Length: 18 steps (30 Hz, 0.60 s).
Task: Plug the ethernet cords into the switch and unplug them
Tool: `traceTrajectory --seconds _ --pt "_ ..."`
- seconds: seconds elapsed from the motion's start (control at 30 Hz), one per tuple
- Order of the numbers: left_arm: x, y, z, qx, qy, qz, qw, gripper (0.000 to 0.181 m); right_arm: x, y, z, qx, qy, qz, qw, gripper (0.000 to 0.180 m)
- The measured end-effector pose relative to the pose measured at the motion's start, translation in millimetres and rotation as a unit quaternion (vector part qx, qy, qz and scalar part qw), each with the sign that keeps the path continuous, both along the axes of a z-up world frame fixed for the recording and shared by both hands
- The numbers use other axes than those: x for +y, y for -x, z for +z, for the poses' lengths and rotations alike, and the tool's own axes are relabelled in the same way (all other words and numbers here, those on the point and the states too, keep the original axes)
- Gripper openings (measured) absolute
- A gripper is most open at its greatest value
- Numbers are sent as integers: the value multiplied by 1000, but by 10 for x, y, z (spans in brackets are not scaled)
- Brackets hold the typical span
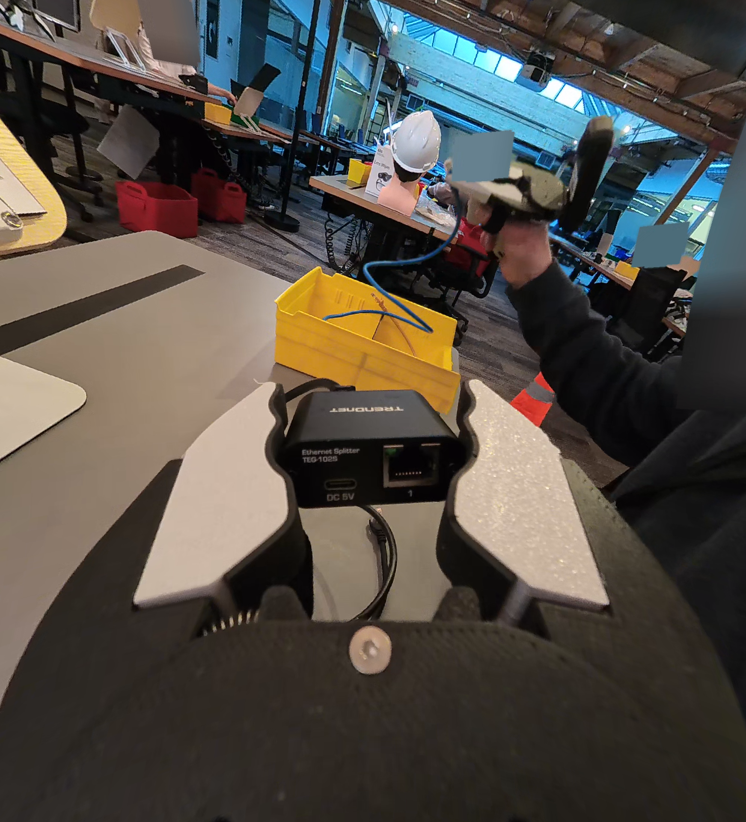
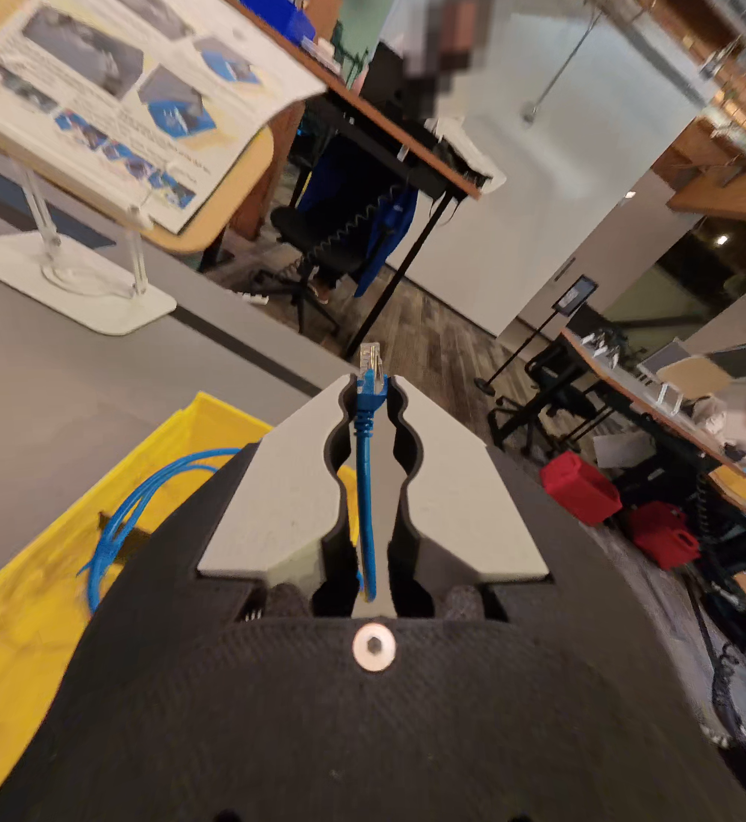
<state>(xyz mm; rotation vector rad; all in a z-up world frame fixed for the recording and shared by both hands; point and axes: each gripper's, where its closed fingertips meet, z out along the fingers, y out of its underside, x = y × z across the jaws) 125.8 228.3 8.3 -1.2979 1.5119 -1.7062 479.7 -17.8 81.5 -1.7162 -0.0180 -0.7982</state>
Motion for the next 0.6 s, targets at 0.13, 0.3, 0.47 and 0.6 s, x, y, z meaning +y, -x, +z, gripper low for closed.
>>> traceTrajectory --seconds 0.13,0.3,0.47,0.6 --pt "10 -1 -18 2 0 1 1000 73 -167 103 -345 13 39 -11 999 12" --pt "4 -10 -30 4 0 -1 1000 73 -293 278 -587 51 46 -6 998 12" --pt "-18 0 -36 5 -3 -2 1000 73 -170 279 -1150 78 92 -16 993 12" --pt "-23 -3 -15 3 -5 -2 1000 73 -122 64 -1175 86 48 -52 994 12"
